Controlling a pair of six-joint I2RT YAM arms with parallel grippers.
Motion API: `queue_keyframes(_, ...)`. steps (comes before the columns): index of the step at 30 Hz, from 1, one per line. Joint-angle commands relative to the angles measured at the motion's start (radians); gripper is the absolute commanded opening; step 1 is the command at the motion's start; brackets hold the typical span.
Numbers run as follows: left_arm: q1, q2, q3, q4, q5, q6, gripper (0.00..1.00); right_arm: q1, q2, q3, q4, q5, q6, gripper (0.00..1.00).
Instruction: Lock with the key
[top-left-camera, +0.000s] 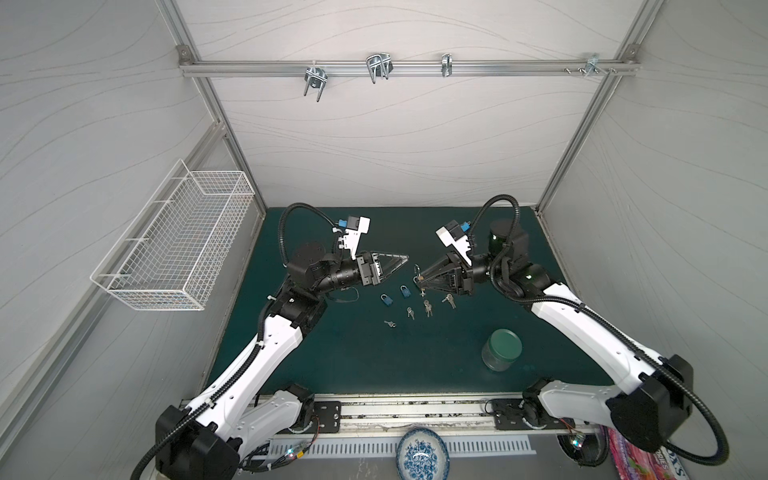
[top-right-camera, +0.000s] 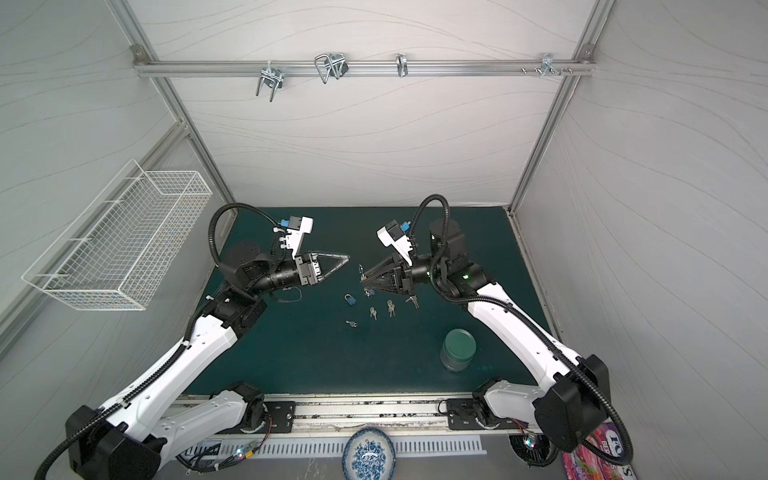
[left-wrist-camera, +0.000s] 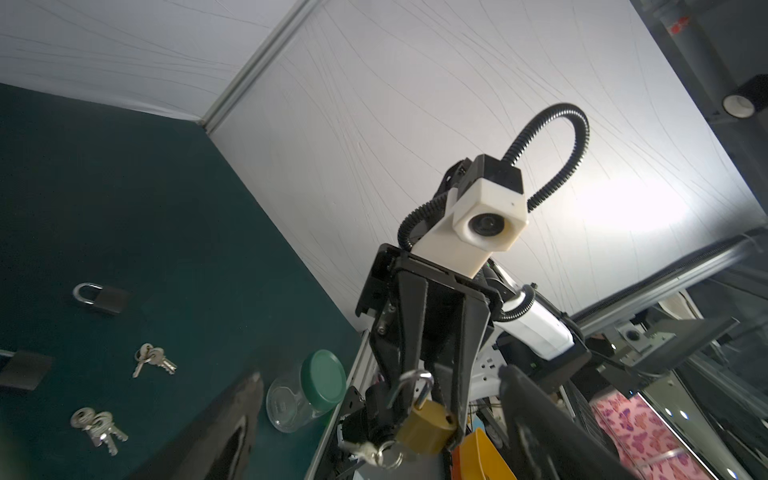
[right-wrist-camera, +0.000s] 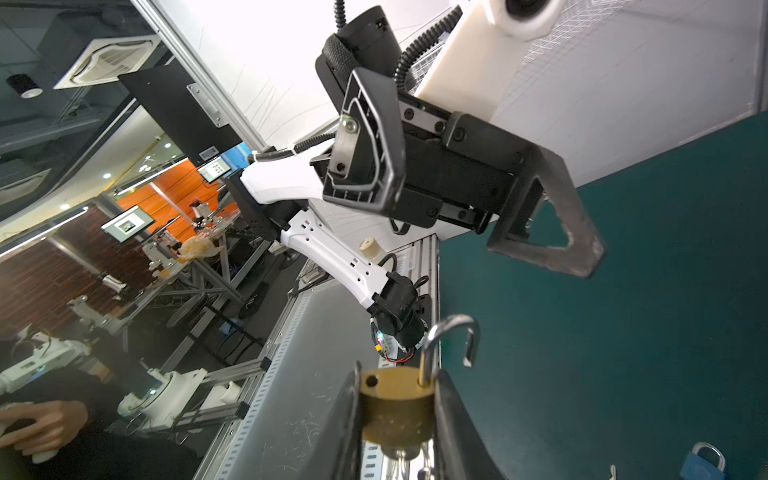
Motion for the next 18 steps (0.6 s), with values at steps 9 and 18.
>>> queue_keyframes(9,-0.09,0.047,0.065,0.168,0.084,-0.025,0.65,0.022,0.013,0.023,0.036,-0.026,0.008,0.0)
queue_keyframes(18,-0.092,0.041,0.055,0.156,0.084,-0.016,0.36,0.02,0.0,0.016,0.062,0.005,0.033,0.0)
